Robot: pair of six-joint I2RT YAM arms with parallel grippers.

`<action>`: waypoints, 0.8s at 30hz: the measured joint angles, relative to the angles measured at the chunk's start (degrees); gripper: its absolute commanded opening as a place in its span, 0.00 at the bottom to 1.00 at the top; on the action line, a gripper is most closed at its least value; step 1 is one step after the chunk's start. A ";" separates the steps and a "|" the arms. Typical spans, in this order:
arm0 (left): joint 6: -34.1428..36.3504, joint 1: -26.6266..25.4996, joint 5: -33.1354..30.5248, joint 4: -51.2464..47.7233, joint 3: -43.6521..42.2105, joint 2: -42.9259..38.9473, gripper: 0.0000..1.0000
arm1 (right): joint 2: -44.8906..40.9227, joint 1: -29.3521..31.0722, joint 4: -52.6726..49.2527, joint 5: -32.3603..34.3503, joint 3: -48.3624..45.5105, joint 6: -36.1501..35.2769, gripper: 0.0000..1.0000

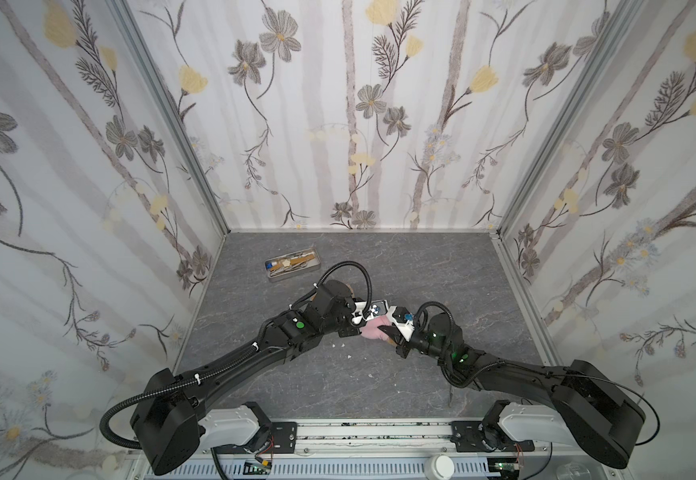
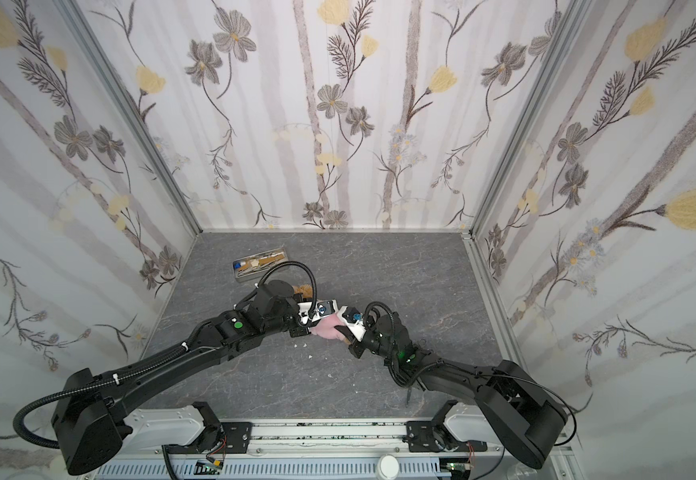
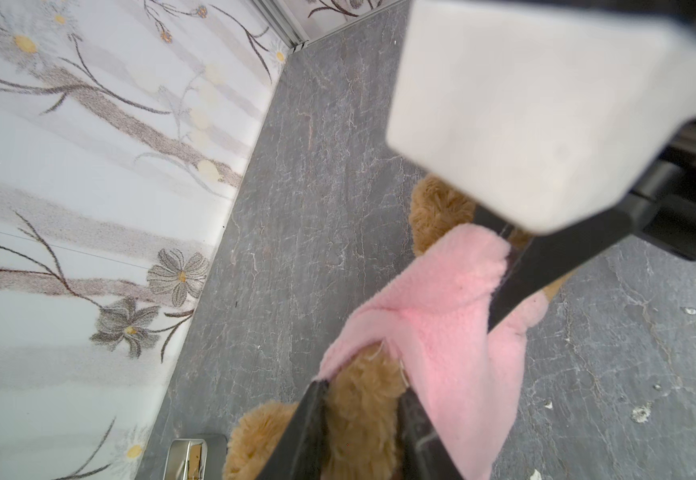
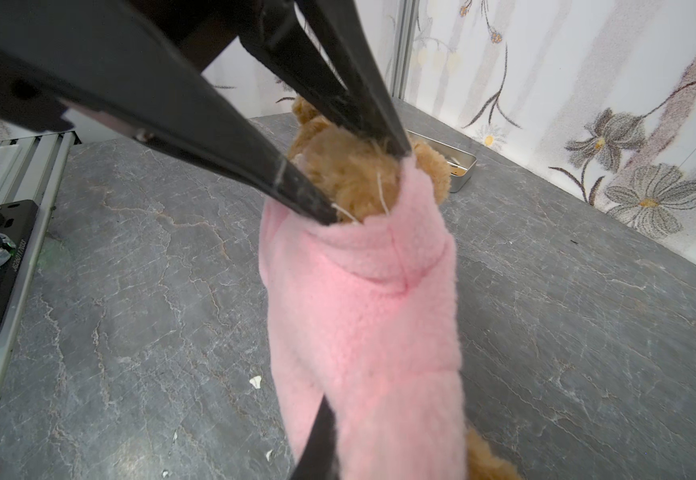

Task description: Dress the teddy bear

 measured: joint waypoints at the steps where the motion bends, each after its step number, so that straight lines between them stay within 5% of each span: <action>1: -0.13 0.11 0.24 0.48 0.07 0.70 0.28 | 0.00 0.02 0.42 -0.31 -0.15 -0.11 0.00; 5: -3.41 0.94 3.28 0.72 0.42 2.21 0.00 | 0.02 0.02 1.92 -0.44 -0.83 -0.35 0.00; 24: -32.35 4.66 19.04 18.53 -9.84 -14.27 0.00 | -1.38 0.37 23.26 7.43 -9.60 13.07 0.00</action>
